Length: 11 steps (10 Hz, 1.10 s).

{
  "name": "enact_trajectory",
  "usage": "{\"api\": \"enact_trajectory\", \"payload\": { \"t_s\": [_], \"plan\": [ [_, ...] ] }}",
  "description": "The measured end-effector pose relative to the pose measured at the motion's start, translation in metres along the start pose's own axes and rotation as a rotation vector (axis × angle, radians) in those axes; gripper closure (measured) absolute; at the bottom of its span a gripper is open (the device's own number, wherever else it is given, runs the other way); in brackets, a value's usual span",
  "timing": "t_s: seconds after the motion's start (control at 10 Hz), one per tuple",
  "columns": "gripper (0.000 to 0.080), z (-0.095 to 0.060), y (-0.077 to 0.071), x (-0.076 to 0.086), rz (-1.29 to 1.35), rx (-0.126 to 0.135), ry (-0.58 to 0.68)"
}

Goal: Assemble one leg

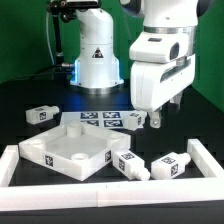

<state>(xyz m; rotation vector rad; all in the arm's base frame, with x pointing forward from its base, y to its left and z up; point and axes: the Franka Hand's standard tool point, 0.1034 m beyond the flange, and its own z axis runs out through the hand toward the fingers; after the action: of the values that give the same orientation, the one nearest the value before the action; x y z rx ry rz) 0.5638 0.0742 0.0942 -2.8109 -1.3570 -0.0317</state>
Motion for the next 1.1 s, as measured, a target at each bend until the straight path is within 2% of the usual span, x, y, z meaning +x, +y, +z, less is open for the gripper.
{"api": "enact_trajectory", "payload": {
  "t_s": [0.5,0.7,0.8,0.9,1.1],
  "plan": [
    [0.0150,0.000,0.004,-0.004,0.004,-0.001,-0.001],
    [0.0150,-0.002,0.041,-0.037,0.080,-0.018,-0.016],
    [0.0150,0.007,0.060,-0.047,0.099,-0.024,-0.022],
    [0.0150,0.016,0.073,-0.057,0.073,-0.046,-0.007],
    [0.0150,0.017,0.073,-0.058,0.083,-0.046,-0.008]
  ]
}}
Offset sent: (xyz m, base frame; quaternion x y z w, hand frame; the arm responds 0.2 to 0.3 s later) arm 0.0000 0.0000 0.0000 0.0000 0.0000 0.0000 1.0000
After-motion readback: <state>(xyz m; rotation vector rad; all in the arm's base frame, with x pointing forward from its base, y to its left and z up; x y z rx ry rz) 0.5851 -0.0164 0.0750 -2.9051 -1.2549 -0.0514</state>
